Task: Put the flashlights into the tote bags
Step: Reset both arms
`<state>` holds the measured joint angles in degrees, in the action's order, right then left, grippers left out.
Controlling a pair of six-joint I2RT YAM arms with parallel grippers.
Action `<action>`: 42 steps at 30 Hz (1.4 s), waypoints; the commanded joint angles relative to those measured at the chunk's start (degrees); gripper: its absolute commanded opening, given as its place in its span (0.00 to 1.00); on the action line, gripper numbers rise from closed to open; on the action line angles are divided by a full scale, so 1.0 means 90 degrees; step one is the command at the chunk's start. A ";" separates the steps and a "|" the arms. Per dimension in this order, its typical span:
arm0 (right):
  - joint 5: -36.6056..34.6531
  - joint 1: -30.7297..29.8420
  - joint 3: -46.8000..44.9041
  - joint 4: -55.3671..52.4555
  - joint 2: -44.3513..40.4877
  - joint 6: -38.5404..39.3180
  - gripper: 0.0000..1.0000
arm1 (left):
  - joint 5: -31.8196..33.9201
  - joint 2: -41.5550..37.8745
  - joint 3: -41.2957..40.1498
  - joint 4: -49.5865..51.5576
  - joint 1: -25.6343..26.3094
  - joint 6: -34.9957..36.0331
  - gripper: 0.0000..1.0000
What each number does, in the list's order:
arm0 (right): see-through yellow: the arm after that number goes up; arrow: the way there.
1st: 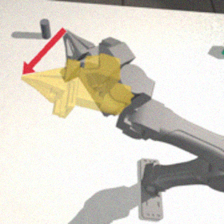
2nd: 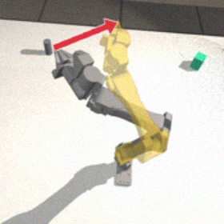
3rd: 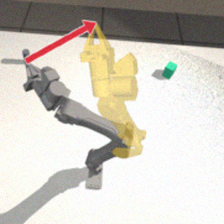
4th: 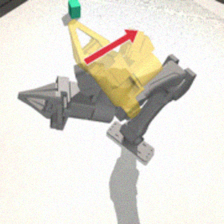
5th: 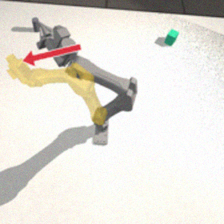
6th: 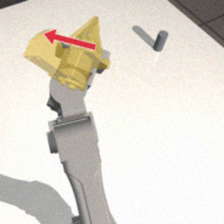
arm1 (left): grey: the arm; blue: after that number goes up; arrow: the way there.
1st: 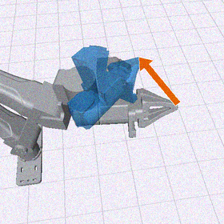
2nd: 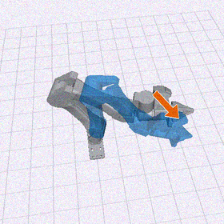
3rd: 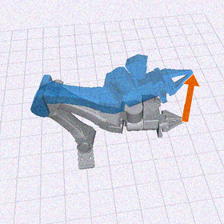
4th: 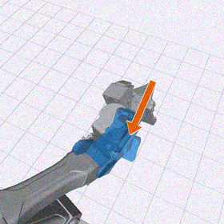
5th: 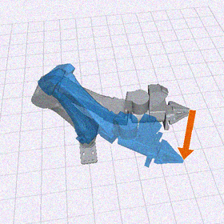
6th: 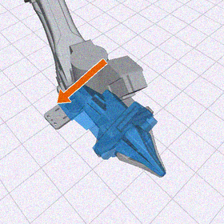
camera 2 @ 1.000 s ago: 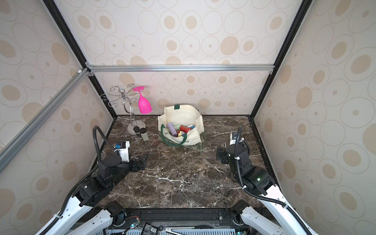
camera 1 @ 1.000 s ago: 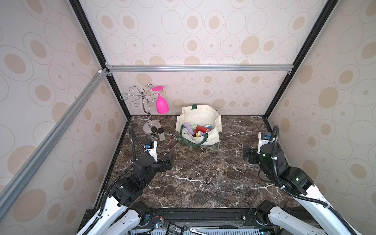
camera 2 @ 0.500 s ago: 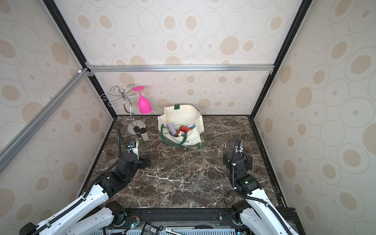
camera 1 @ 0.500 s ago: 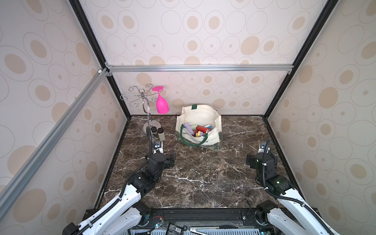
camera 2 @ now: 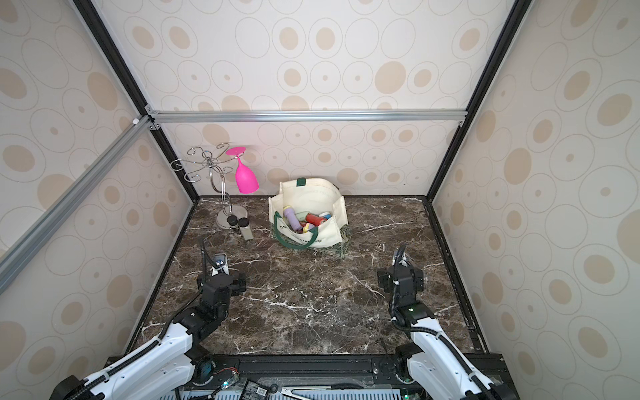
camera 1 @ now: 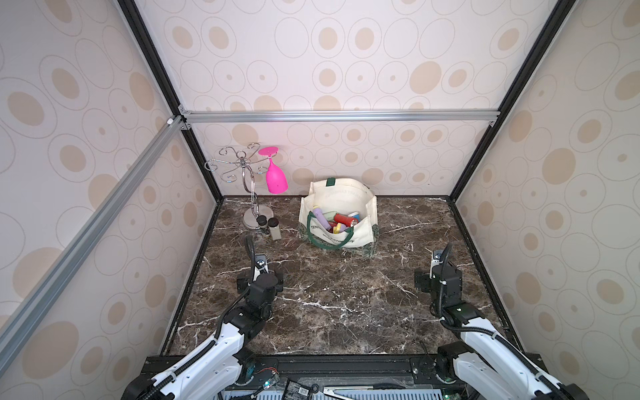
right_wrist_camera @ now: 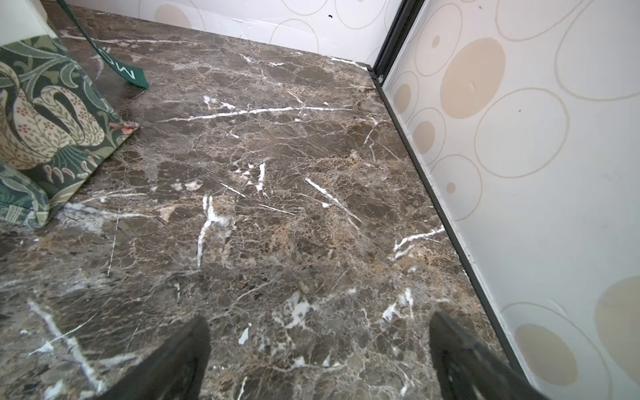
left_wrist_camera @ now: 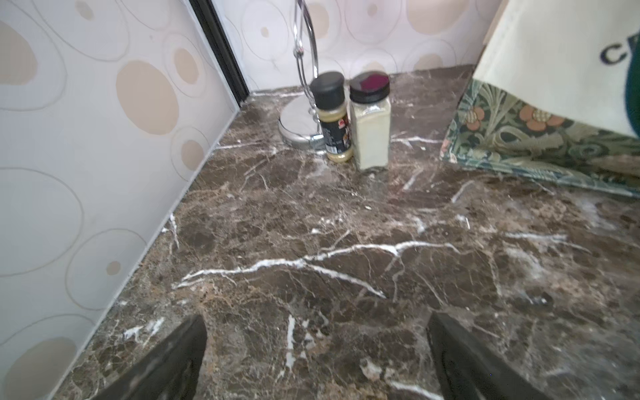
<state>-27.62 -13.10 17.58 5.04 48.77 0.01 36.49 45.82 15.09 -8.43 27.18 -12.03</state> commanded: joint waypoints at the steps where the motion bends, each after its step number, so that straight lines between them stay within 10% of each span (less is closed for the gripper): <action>1: 0.0261 0.0030 -0.0180 0.0987 0.0369 -0.0099 1.00 | 0.0034 -0.0065 -0.0290 -0.1180 -0.0364 0.0658 1.00; 18: 0.0740 0.0225 0.0225 0.4810 0.3511 0.0521 1.00 | -0.1471 0.3710 -0.0251 -0.6295 -0.1613 0.1609 1.00; 33: 0.0910 0.0795 0.0615 0.4904 0.4454 -0.0116 1.00 | -0.3016 0.4972 -0.0646 -0.8521 -0.2489 0.1522 1.00; 42: 0.1040 0.0906 0.0628 0.4767 0.4405 -0.0187 1.00 | -0.3151 0.4958 -0.0261 -0.7724 -0.2754 0.1237 1.00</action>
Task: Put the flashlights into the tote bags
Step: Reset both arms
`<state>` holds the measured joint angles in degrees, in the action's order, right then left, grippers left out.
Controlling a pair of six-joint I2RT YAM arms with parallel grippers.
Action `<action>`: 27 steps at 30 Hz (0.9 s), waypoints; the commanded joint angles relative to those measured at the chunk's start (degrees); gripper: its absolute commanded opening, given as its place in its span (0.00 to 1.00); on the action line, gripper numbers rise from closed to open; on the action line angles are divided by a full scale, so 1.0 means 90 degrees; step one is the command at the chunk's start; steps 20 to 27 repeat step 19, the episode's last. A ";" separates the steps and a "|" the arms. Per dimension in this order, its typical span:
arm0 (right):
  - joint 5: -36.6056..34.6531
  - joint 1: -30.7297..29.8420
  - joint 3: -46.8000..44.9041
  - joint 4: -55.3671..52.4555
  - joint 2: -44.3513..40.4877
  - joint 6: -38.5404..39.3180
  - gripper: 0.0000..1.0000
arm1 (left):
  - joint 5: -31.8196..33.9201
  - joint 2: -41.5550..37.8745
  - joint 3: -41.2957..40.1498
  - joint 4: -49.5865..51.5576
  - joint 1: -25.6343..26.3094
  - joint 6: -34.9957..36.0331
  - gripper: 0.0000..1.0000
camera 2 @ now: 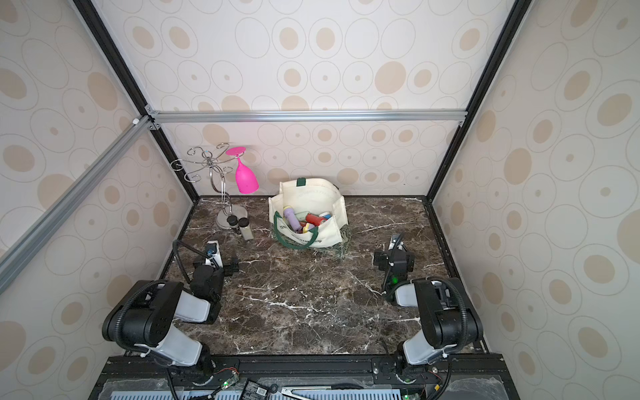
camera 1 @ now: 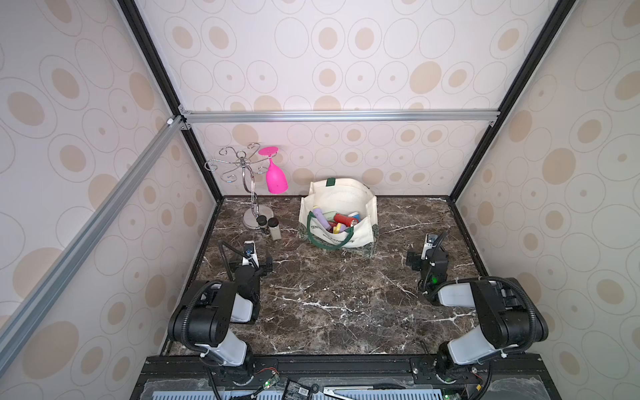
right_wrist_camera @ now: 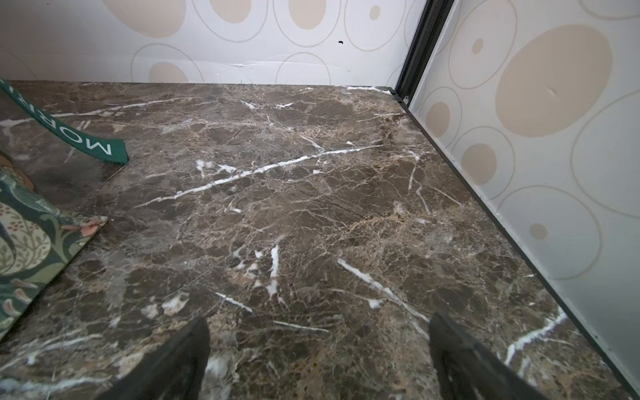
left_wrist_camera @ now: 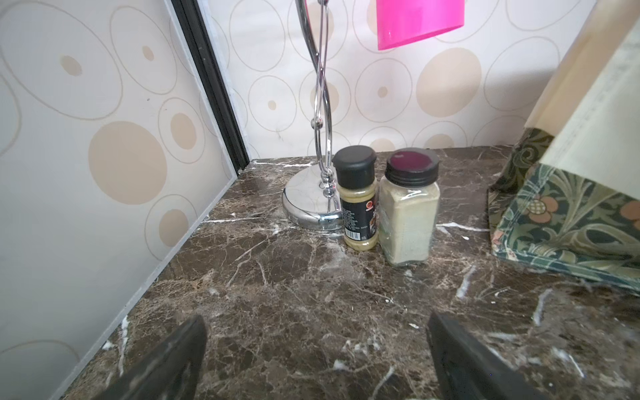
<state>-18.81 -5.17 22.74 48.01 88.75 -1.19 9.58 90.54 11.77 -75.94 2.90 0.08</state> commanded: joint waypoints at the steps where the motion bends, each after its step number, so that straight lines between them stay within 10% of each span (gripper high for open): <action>1: 0.0067 0.0022 0.0042 -0.0002 -0.0060 -0.0048 1.00 | -0.0156 0.0006 0.0108 -0.0249 -0.0057 -0.0101 1.00; 27: 0.0064 0.0021 0.0040 0.0012 -0.0038 -0.0054 1.00 | -0.0175 -0.0007 0.0107 -0.0213 -0.0056 -0.0106 1.00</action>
